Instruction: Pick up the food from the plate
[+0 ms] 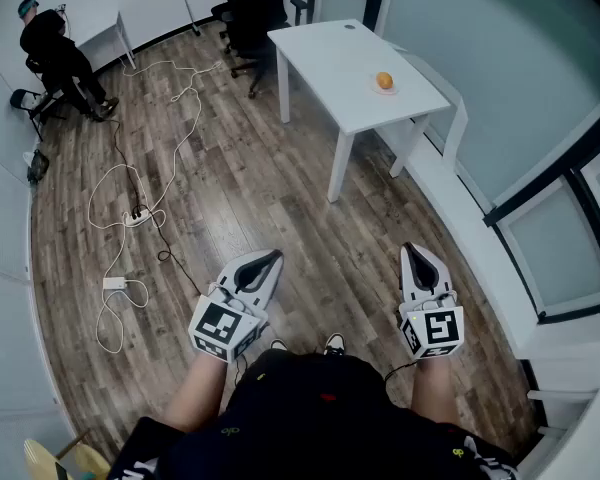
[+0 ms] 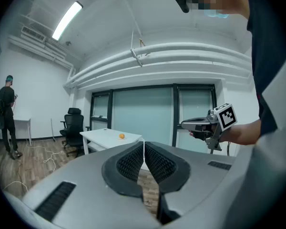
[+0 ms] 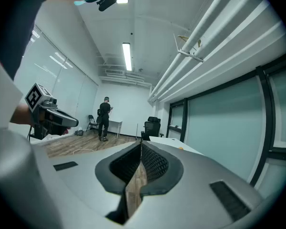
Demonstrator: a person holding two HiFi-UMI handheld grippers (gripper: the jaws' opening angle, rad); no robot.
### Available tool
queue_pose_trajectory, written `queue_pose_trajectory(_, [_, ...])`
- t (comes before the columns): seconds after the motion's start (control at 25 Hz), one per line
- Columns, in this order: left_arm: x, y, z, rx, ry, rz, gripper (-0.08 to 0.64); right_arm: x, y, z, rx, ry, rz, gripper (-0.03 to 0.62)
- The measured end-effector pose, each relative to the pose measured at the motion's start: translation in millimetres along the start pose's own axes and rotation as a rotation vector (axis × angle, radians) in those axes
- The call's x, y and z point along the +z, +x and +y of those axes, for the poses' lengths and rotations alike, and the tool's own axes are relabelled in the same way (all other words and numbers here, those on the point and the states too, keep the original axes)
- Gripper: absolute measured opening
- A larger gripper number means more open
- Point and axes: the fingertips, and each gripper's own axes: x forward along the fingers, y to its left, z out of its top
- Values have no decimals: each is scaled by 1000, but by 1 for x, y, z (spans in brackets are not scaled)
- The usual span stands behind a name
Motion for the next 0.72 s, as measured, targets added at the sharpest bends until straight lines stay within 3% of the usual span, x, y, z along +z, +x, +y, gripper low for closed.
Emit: queue_pose_trajectory(0.72, [-2,-1,-7,7,-7,-7,26,5,-3,-4,19,12,-33,28])
